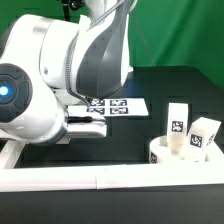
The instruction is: Assemble stool
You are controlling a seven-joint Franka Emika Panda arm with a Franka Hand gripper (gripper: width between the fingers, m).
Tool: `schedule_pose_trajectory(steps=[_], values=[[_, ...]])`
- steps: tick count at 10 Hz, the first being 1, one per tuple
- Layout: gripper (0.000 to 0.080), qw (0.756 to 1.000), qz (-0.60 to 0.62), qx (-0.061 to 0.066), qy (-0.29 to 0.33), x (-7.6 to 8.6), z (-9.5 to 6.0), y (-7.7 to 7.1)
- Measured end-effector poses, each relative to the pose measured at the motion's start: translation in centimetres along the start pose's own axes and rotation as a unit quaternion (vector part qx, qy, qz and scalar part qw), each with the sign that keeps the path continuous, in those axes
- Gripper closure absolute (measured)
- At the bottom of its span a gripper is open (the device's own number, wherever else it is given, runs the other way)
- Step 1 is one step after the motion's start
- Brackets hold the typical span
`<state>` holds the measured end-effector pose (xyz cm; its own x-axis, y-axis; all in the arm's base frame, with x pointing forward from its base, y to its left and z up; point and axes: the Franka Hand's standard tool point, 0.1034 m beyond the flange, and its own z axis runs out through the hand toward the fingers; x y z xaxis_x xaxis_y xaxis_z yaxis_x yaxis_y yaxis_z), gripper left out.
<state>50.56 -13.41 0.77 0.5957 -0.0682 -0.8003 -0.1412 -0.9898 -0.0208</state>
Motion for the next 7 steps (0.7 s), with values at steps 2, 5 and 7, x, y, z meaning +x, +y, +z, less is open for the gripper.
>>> schedule_pose_trajectory(steps=[2,5,7], values=[[0.0465,1.0,0.0,0.0,0.0,0.0,0.0,0.1],[0.0465,0.998,-0.003,-0.008,0.07,-2.6,-6.4,-2.8],[0.0464,0.995,0.038,0.002,0.089,-5.7,-9.3,-4.4]])
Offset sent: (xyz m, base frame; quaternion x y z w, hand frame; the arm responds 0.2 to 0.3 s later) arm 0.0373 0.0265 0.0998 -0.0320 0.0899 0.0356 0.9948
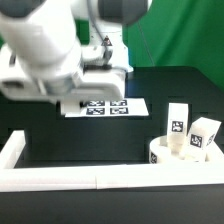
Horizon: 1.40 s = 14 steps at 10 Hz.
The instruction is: Assemble stool
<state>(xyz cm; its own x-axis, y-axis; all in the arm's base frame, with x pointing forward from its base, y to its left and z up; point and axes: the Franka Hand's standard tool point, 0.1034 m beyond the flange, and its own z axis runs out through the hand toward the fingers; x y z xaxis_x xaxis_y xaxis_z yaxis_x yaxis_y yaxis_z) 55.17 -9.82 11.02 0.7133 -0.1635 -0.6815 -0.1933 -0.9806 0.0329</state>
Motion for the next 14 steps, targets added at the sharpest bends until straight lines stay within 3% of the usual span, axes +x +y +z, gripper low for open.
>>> schedule_pose_trajectory(steps=[1,2,5,8,9,10,14], values=[[0.0464,1.0,0.003,0.0,0.004,-0.1,-0.4,0.1],[0.0463,0.997,-0.022,-0.033,0.059,1.7,0.0,1.0],[0.0463,0.989,-0.027,-0.028,0.145,1.6,-0.9,0.1],[0.0463,0.952,-0.015,-0.008,0.305,-0.9,-6.0,-7.4],[0.0463,0.942,-0.011,0.002,0.337,-1.6,-8.2,-8.6],[0.0463,0.927,-0.007,0.012,0.375,-1.3,-9.6,-8.6],[0.0463,0.849,-0.005,0.021,0.528,-0.2,-10.1,-9.4]])
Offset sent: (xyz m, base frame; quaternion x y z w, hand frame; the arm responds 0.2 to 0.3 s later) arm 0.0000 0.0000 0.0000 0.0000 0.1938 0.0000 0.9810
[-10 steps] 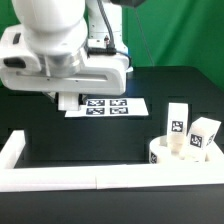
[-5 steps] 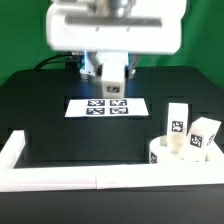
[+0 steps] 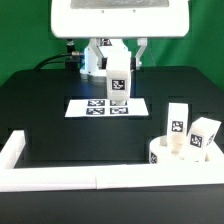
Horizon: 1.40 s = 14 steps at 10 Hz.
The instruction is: Assemble stool
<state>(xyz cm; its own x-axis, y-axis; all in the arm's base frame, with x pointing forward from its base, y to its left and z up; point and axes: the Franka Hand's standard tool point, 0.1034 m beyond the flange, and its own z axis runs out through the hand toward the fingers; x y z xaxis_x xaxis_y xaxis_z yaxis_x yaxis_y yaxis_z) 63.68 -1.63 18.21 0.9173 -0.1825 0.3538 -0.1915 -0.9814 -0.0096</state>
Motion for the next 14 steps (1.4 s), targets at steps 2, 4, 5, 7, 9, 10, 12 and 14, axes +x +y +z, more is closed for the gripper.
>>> schedule_pose_trajectory(steps=[2,4,5,7,9,10,12,14], values=[[0.0463,0.995,0.004,0.008,0.102,-1.2,1.9,-3.3],[0.0463,0.985,0.006,-0.002,0.173,-1.6,3.7,-3.5],[0.0463,0.983,0.004,-0.006,0.184,-1.9,4.1,-3.5],[0.0463,0.985,0.005,-0.01,0.174,-2.7,4.9,-3.4],[0.0463,0.986,0.022,-0.009,0.162,-4.1,5.5,-4.7],[0.0463,0.987,0.028,-0.011,0.158,-5.3,6.0,-5.9],[0.0463,0.987,0.027,-0.016,0.156,-5.5,6.2,-5.9],[0.0463,0.987,0.027,-0.016,0.155,-5.6,6.2,-5.9]])
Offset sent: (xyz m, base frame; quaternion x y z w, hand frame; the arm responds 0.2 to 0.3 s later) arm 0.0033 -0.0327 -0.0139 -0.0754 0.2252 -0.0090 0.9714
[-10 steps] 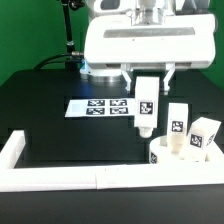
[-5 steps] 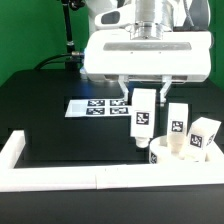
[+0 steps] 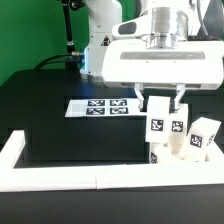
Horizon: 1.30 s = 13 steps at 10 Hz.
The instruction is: Assemble stool
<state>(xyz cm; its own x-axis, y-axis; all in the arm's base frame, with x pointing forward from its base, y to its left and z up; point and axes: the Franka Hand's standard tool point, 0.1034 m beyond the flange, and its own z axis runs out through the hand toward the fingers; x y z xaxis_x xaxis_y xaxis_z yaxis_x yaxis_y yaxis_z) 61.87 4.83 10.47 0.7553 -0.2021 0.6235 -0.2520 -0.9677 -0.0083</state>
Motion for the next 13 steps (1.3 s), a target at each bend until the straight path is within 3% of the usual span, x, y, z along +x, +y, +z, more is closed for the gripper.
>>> schedule_pose_trajectory(steps=[2,5,13], values=[[0.0463,1.0,-0.002,0.002,0.007,-0.7,-0.4,-1.5],[0.0463,1.0,-0.01,-0.002,0.007,0.2,-0.6,-0.4],[0.0463,1.0,-0.025,-0.006,-0.005,-1.7,0.8,-1.1]])
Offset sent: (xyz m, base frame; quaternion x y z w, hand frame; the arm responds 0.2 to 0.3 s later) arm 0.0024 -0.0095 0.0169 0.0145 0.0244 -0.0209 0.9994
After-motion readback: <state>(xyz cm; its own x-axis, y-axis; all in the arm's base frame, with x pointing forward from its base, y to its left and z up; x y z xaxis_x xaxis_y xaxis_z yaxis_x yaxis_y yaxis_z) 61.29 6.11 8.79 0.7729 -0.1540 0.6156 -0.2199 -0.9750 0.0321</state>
